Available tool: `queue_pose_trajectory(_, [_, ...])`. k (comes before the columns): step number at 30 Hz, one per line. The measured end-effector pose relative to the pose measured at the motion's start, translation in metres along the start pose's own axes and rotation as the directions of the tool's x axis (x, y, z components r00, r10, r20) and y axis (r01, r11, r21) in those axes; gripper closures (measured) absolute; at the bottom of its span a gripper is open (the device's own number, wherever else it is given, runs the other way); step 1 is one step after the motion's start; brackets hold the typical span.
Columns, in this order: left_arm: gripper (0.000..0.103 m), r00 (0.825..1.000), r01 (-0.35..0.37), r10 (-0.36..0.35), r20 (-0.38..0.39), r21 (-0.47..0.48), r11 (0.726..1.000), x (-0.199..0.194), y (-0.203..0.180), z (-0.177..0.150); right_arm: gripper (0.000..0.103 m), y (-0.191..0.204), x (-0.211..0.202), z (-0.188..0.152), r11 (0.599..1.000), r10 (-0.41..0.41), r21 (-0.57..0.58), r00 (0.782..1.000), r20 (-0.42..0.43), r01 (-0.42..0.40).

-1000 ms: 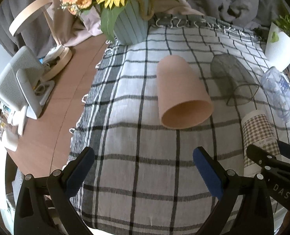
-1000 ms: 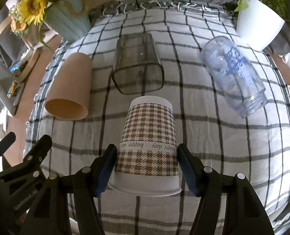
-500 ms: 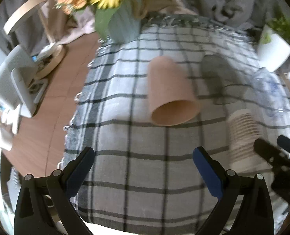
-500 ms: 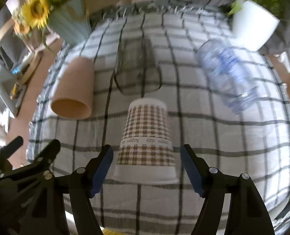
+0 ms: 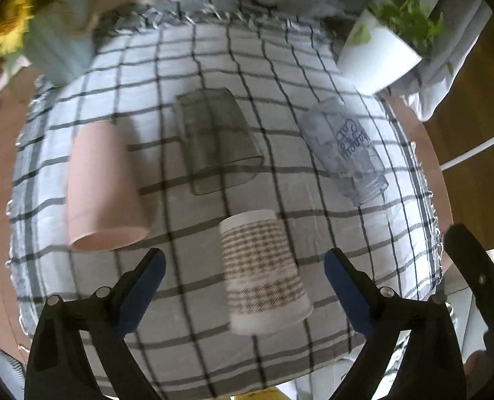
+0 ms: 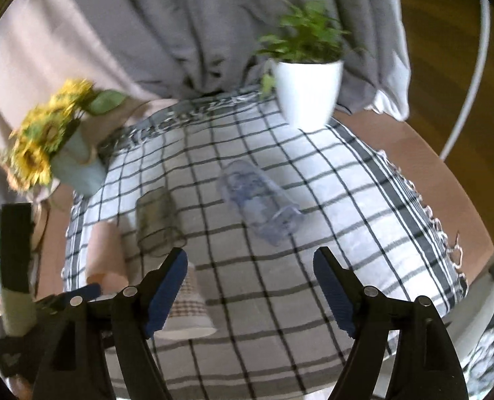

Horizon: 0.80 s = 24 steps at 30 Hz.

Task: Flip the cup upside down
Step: 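Lift the paper cup with the right tool and carry it toward the left tool, then grasp the paper cup with the left tool while the right tool releases it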

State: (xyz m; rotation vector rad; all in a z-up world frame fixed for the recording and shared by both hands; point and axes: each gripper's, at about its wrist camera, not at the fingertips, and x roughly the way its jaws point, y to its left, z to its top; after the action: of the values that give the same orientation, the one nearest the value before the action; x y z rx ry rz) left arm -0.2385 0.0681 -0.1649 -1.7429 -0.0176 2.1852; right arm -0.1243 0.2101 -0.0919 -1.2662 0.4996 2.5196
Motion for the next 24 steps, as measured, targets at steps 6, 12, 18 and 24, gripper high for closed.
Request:
queue_pose_trajectory(6, [0.025, 0.994, -0.009, 0.005, -0.106, -0.032, 0.999, 0.034, -0.006, 0.019, 0.025, -0.025, 0.014, 0.005, 0.996, 0.002, 0.088, 1.000, -0.018, 0.000])
queue_pose_trajectory(12, [0.035, 0.984, -0.020, 0.006, -0.178, -0.079, 0.997, 0.058, -0.003, 0.023, 0.025, -0.035, 0.025, 0.006, 0.993, 0.004, 0.117, 1.000, -0.025, -0.001])
queue_pose_trajectory(18, [0.048, 0.979, -0.020, -0.002, -0.205, -0.103, 0.994, 0.071, -0.001, 0.023, 0.025, -0.036, 0.035, 0.004, 0.994, 0.006, 0.109, 0.999, -0.046, 0.000])
queue_pose_trajectory(24, [0.049, 0.992, -0.022, 0.010, -0.128, -0.097, 0.995, 0.045, -0.003, 0.016, 0.025, -0.038, 0.030, 0.003, 0.994, 0.022, 0.106, 0.999, -0.046, -0.017])
